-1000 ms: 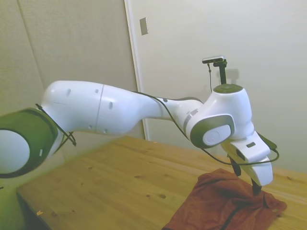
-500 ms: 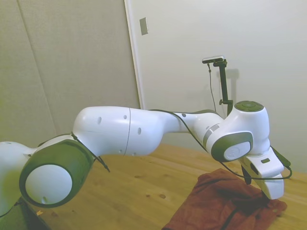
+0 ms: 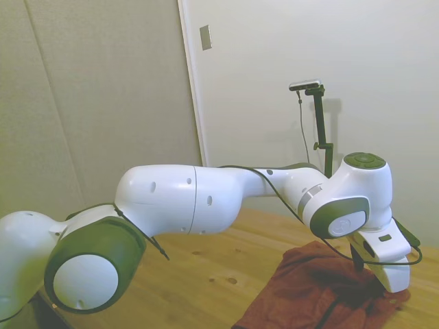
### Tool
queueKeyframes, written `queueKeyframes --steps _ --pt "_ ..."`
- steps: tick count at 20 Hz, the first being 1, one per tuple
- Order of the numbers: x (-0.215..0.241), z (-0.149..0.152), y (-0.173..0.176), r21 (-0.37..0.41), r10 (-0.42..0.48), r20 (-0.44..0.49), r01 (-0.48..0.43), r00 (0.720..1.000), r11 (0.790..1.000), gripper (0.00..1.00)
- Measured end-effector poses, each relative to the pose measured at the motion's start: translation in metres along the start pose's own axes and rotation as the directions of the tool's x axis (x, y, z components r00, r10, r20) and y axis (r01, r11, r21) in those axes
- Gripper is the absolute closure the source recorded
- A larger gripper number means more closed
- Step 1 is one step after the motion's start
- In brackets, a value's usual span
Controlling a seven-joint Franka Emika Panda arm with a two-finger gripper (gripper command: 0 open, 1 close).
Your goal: Unfold the shorts
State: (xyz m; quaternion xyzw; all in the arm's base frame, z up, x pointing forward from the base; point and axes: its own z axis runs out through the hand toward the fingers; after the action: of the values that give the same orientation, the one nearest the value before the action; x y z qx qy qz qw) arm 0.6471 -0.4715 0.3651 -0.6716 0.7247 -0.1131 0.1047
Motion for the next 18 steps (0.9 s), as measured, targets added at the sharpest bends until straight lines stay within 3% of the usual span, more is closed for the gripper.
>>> queueKeyframes --steps 11,18 --pt "0.001 0.003 0.000 0.008 0.002 0.012 -0.002 1.000 1.000 1.00" --pt "-0.020 -0.022 -0.020 0.051 -0.043 0.016 0.043 0.999 0.998 1.00"
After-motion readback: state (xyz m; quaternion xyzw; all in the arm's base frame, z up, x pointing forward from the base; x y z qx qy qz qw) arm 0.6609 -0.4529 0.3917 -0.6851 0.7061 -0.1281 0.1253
